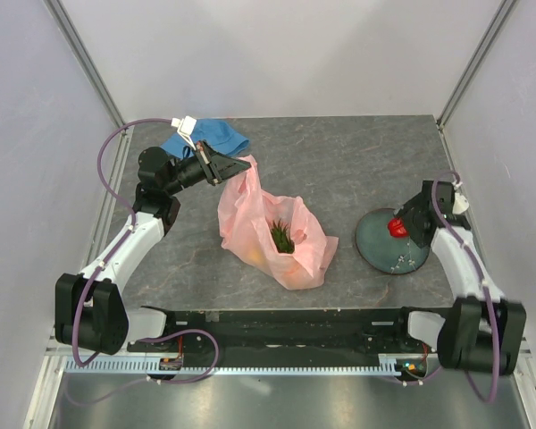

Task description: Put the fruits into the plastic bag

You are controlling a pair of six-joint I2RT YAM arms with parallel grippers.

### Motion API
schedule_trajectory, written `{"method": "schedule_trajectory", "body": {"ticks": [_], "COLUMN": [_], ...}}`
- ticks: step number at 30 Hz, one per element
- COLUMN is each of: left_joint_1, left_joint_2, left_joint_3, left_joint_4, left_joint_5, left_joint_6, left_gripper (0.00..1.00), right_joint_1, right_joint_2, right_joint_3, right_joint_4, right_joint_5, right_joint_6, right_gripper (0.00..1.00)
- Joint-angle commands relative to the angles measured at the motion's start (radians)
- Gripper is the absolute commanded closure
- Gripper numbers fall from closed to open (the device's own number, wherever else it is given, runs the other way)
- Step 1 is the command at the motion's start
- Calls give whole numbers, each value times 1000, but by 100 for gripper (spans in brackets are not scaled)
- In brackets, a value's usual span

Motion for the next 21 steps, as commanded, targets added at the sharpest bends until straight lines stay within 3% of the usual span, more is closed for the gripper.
{"method": "schedule_trajectory", "body": {"ticks": [1,3,7,16,21], "left_joint_1": [8,8,8,8,9], "left_joint_2": [5,4,9,1,5], "left_joint_3": [21,21,21,6,12], "left_joint_4": [18,21,27,52,52], "left_joint_5": [-3,-5,0,3,0], "left_joint_6": [25,21,15,-5,-9], "left_gripper": [98,98,98,98,98], "right_joint_1": [38,83,168,604,712], "right_joint_2": [-232,-303,-280,-29,88], "right_joint_3": [-52,-50,22,301,315], "right_joint_4": [252,370,470,511,711], "right_joint_5": [-103,-149,-282,-279,-376], "right_joint_6": [42,17,-60,-240,-172], "right_gripper": [100,100,100,100,100]}}
